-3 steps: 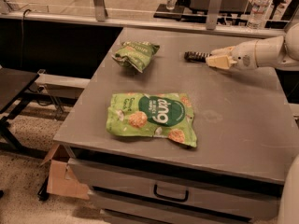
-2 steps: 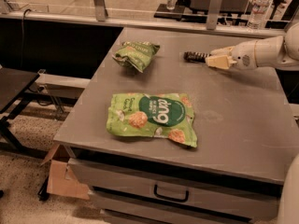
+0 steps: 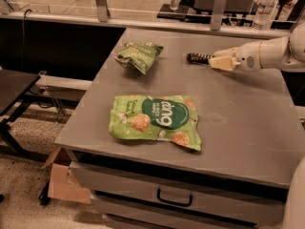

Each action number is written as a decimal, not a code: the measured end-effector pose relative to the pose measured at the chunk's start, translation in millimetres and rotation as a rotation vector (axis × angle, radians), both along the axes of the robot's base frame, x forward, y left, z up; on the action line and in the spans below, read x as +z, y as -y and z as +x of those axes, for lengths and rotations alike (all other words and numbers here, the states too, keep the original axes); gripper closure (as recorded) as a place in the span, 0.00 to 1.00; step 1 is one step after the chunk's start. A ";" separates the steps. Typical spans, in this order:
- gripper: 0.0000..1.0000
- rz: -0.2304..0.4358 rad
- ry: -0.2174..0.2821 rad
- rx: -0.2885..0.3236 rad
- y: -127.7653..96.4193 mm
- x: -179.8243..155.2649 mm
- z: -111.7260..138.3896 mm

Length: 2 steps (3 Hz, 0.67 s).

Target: Move rxbar chocolate near green jalapeno chip bag

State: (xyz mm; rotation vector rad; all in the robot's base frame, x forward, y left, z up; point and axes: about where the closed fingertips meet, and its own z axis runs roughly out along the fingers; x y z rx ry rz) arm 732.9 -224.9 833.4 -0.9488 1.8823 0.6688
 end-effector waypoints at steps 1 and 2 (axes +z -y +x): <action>1.00 0.000 0.000 0.000 0.0 0.0 0.0; 1.00 0.000 0.000 0.000 0.0 0.0 0.0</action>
Offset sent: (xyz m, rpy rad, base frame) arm -0.0031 -0.0040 -0.0022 0.0384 0.0128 0.0009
